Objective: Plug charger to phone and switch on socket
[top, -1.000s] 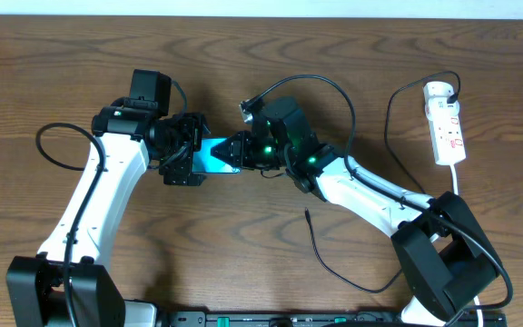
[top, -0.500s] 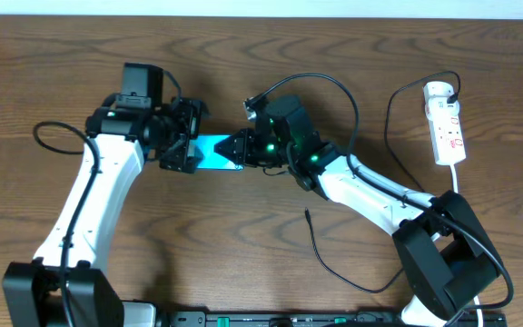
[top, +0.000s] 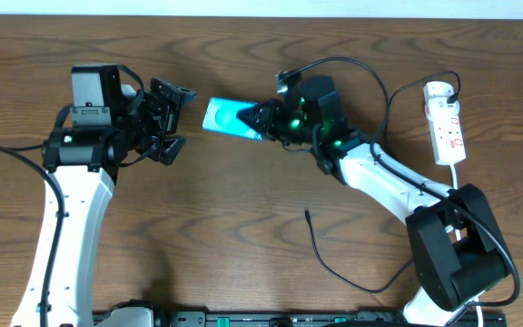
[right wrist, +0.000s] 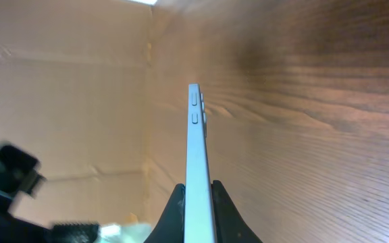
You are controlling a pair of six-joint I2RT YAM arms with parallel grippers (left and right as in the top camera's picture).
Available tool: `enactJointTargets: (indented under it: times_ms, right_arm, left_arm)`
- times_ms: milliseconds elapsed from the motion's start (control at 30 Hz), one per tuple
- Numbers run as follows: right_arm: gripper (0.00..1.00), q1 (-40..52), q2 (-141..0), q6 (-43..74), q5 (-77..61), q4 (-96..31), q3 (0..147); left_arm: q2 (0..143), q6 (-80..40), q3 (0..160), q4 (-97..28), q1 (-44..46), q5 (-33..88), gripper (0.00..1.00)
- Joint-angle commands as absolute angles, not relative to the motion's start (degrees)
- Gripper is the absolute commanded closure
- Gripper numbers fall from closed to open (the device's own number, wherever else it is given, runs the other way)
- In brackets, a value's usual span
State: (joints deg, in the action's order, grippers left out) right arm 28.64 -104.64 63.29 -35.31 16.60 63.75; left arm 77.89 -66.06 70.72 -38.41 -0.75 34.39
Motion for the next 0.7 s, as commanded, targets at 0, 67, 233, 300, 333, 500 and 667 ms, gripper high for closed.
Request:
enactJointTargets:
  times_ms: [0, 67, 233, 300, 333, 500, 667]
  right_arm:
    - [0.98, 27.79, -104.51, 80.25, -36.60, 19.92, 64.38]
    - [0.98, 27.81, -104.51, 85.25, -36.58, 21.96, 64.38]
    - [0.99, 27.97, -104.51, 95.79, -36.38, 31.05, 64.40]
    - [0.98, 28.21, -104.53, 99.90, -35.90, 34.61, 64.40]
    - [0.98, 28.58, -104.51, 102.67, -35.35, 37.45, 64.40]
    - [0.99, 30.24, -104.51, 106.41, -33.78, 39.03, 64.40]
    - [0.99, 33.01, -104.51, 107.37, -30.41, 39.11, 64.40]
  left_arm:
    - [76.93, -62.98, 71.22, -37.36, -0.99, 35.57, 0.08]
    - [76.93, -62.52, 71.22, -37.15, -1.02, 35.55, 0.08]
    - [76.93, -62.15, 71.22, -37.10, -0.99, 35.53, 0.08]
    - [76.95, -62.08, 71.22, -36.75, -0.99, 35.53, 0.08]
    - [76.93, -62.08, 71.22, -36.10, -0.99, 35.55, 0.08]
    - [76.93, -62.15, 71.22, -33.21, -0.99, 35.59, 0.08]
    - [76.95, -62.15, 71.22, -28.36, -0.93, 35.59, 0.08]
